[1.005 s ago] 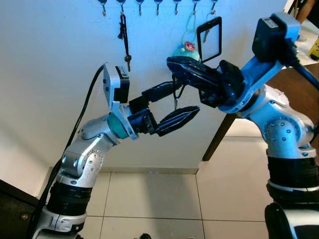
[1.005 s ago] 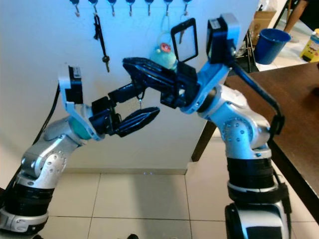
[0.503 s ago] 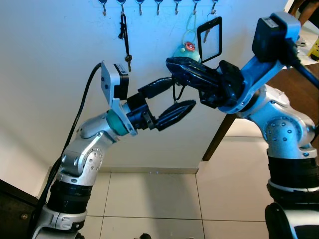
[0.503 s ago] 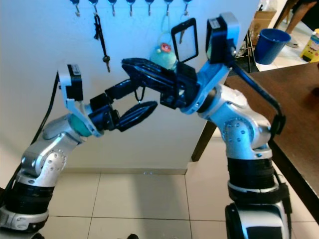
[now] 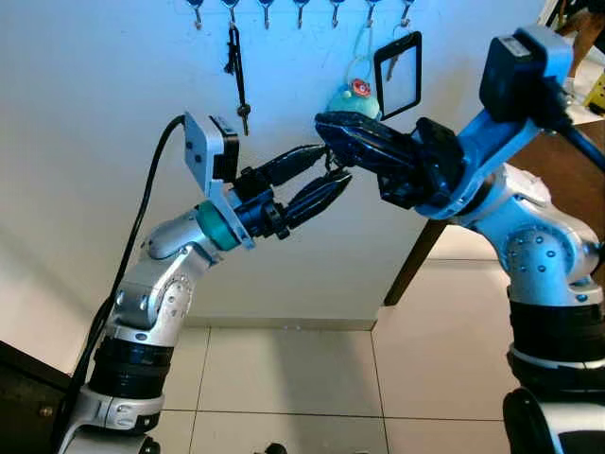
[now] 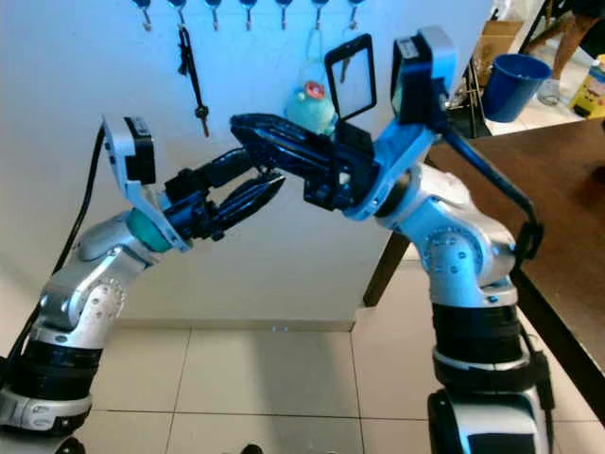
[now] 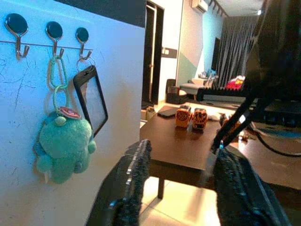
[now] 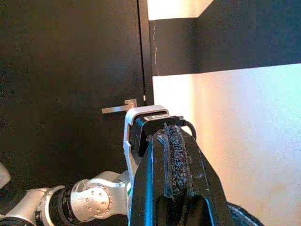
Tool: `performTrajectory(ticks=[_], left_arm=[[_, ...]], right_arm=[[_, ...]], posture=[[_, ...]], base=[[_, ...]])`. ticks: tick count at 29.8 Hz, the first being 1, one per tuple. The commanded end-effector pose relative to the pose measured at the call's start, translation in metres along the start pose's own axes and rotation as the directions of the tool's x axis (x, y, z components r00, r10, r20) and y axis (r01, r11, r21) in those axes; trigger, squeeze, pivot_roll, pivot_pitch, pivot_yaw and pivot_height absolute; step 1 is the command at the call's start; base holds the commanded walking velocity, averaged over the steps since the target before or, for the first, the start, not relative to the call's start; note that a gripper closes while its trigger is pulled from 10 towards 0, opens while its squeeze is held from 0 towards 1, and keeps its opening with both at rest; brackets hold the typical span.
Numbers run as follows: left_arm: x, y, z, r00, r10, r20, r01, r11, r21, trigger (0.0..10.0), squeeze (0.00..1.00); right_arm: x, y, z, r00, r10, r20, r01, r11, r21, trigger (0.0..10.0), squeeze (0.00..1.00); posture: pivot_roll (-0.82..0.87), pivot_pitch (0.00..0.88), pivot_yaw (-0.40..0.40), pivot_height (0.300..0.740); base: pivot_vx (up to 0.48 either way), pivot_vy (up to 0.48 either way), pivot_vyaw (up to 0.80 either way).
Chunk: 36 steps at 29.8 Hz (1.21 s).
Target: Hang keys on a hook
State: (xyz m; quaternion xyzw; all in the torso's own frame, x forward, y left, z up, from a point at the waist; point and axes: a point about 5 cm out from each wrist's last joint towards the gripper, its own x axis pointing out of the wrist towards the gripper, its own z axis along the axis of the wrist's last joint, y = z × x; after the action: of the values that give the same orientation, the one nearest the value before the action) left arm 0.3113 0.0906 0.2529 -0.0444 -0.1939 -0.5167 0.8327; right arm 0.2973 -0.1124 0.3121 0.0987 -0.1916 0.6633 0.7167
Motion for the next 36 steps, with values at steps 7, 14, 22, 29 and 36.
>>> performTrajectory(ticks=[7, 14, 22, 29, 36], left_arm=[[-0.001, 0.003, -0.002, 0.999, 0.003, -0.037, -0.002, 0.999, 0.040, 0.0, 0.00], [-0.002, 0.008, -0.001, 0.999, 0.018, -0.037, -0.016, 0.998, 0.053, 0.0, 0.00], [-0.004, 0.011, 0.004, 1.000, 0.015, -0.009, -0.015, 0.999, 0.047, 0.0, 0.00], [-0.012, 0.020, 0.013, 0.999, 0.037, 0.015, -0.037, 0.997, 0.062, 0.0, 0.00], [-0.025, 0.034, 0.025, 0.994, 0.099, 0.039, -0.103, 0.990, 0.096, 0.0, 0.00]], right_arm=[[-0.001, 0.002, 0.001, 1.000, 0.004, 0.006, -0.003, 1.000, -0.005, 10.0, 0.00], [-0.001, 0.002, 0.000, 1.000, -0.002, 0.001, 0.002, 1.000, -0.005, 10.0, 0.00], [-0.003, 0.000, -0.002, 1.000, -0.027, 0.001, 0.028, 1.000, -0.010, 10.0, 0.00], [-0.007, -0.005, -0.005, 0.995, -0.096, 0.003, 0.096, 0.995, -0.031, 10.0, 0.00], [-0.017, -0.013, -0.009, 0.978, -0.205, 0.038, 0.206, 0.978, -0.018, 10.0, 0.00]], posture=[[-0.09, 0.060, 0.061, 0.740], [-0.10, 0.052, 0.065, 0.740], [-0.10, 0.045, 0.069, 0.740], [-0.10, 0.042, 0.065, 0.740], [-0.09, 0.047, 0.055, 0.740]], base=[[0.000, 0.000, 0.00], [0.000, 0.000, 0.00], [0.000, 0.000, 0.00], [0.000, 0.000, 0.00], [0.000, 0.000, 0.00]])
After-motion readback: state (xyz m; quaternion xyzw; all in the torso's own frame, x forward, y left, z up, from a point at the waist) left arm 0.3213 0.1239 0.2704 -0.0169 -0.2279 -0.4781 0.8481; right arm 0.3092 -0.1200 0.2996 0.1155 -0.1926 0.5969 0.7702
